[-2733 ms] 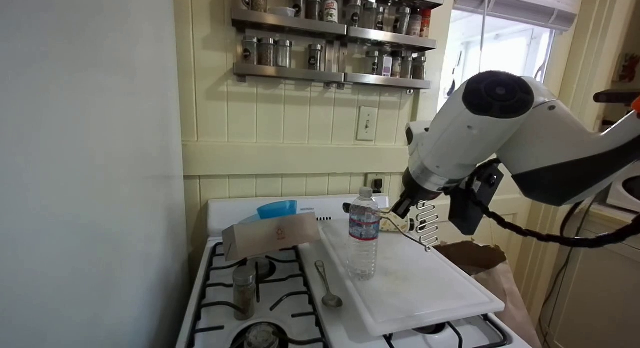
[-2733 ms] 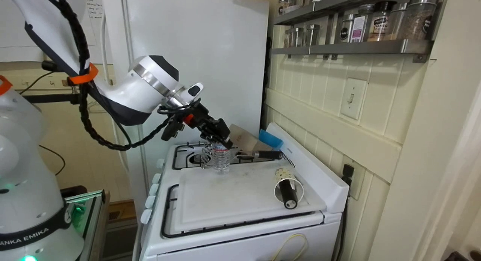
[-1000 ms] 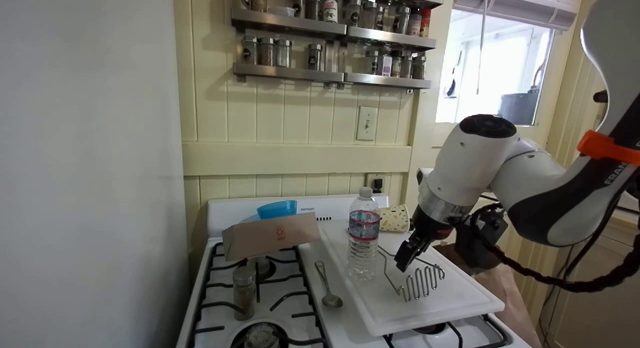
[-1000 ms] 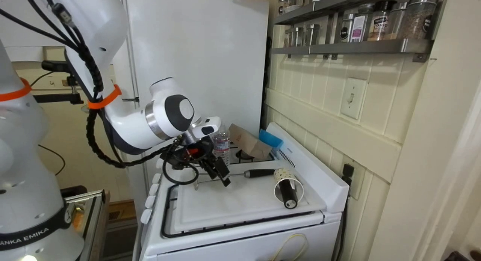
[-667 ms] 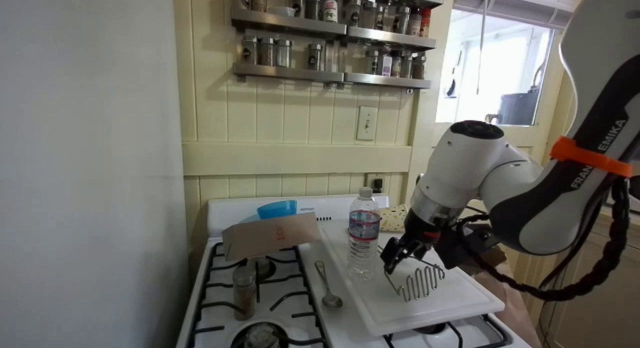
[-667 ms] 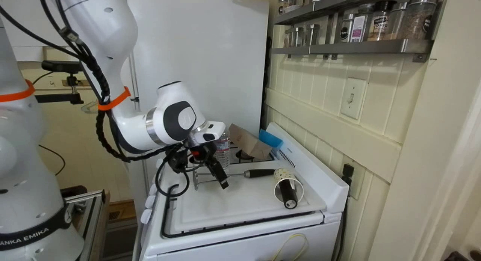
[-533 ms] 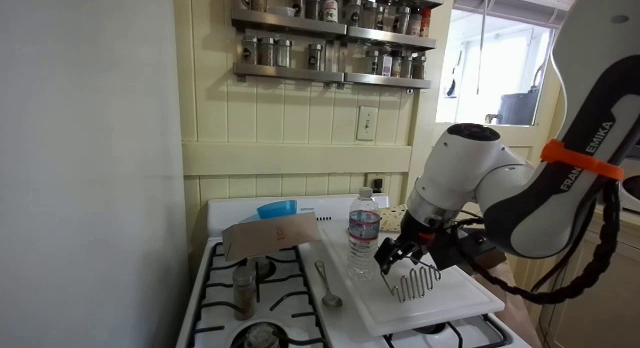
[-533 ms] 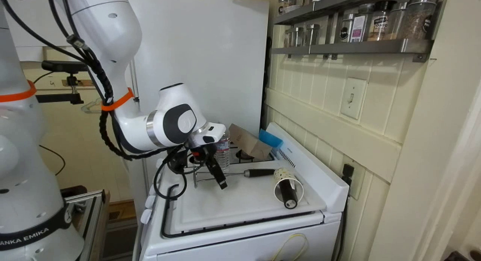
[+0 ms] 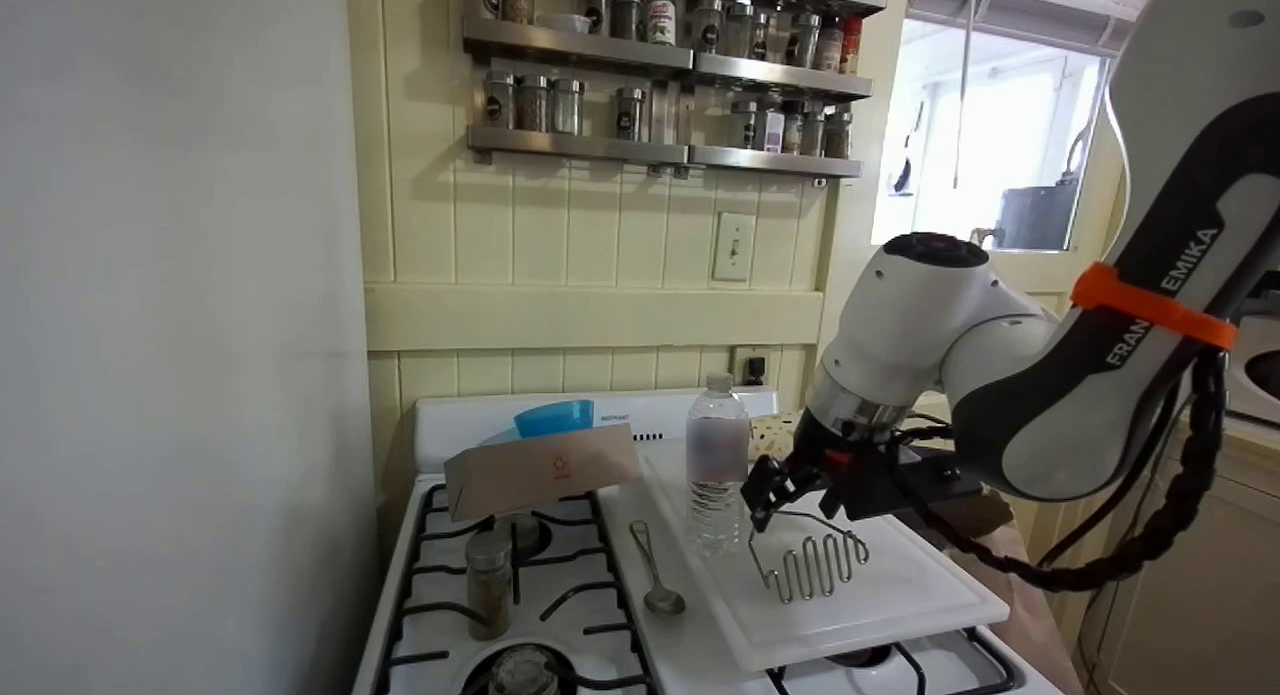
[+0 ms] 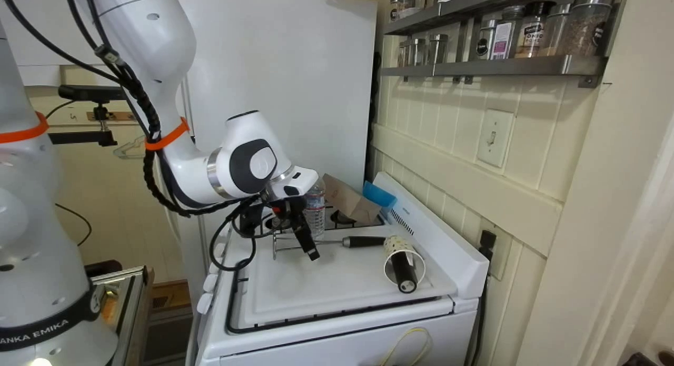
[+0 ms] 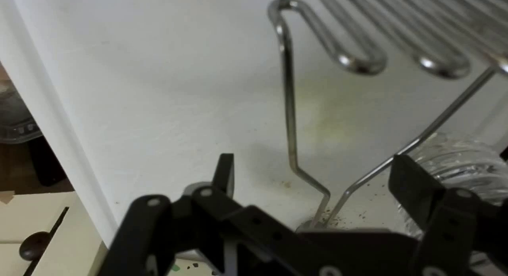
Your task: Lay the potato masher down
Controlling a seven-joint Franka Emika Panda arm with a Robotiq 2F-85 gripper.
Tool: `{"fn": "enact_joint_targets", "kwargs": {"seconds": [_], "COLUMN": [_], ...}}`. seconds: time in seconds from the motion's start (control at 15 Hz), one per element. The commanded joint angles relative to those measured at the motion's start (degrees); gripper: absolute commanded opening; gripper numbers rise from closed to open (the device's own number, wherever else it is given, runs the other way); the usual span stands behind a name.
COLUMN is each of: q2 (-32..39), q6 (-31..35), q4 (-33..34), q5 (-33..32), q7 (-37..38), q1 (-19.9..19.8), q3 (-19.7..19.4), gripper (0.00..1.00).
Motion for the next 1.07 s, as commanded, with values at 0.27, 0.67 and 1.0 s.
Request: {"fn": "enact_joint_targets", "kwargs": {"seconds": [0.27, 0.67, 1.0], "q2": [7.2, 5.7, 5.6], "q6": [13.1, 11.2, 11.3], "q4": [-0.5, -0.2, -0.2], "q5": [-0.7, 0.4, -0.1], "q7": [2.0, 0.7, 1.3], "q1": [-1.0, -0.4, -0.8], "q3": [0.9, 0.1, 0.0], "gripper": [1.00, 1.00, 1.00]}}
